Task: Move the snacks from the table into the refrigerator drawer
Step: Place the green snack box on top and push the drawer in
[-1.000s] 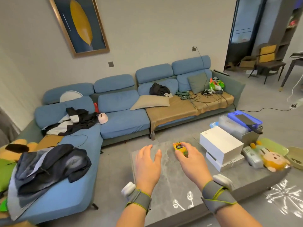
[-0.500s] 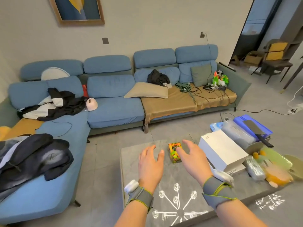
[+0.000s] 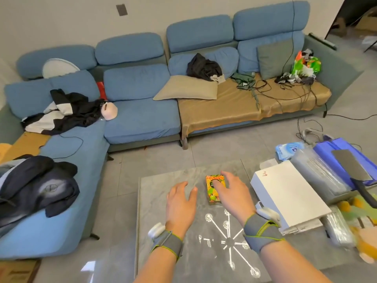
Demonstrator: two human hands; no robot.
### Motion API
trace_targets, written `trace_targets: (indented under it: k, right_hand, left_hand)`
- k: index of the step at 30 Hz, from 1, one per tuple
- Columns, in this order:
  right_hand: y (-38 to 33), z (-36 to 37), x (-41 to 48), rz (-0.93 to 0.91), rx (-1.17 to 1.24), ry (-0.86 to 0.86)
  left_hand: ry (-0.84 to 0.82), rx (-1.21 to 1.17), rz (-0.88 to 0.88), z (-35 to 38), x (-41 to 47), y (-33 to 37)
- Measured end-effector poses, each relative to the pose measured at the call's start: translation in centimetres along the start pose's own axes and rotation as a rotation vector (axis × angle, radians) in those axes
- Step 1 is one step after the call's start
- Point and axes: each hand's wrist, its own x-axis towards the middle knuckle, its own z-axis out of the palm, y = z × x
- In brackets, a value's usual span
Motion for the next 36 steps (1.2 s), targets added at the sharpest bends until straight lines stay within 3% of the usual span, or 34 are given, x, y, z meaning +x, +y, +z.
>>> trace_targets:
  k: [6,15,21,29,36]
  right_hand:
    - [4.8,-0.3,9.2,0.063,-0.018,-0.108]
    - [15.0,6.7,17.6,0.216,-0.193,-0.253]
    - [20.0,13.7,25.7,0.182,-0.341,-0.365]
    - [22.9,22.3,37.9,-0.033,-0.673,-0.437]
    - [26.8,25.9,35.5,-0.028,-0.833,-0.402]
  left_hand:
    - [-0.055,-0.04,-0.202,7.1,4.0,-0.5]
    - [-0.285,-0.055,-0.407,18.3,8.5,-7.8]
    - [-0.4,-0.1,-0.469,25.3,12.8,-14.0]
    - [-0.586,-0.057,-0.503,29.5,14.3,-21.4]
    - [-0.605,-0.359,-0.76,32.2,14.0,-23.7]
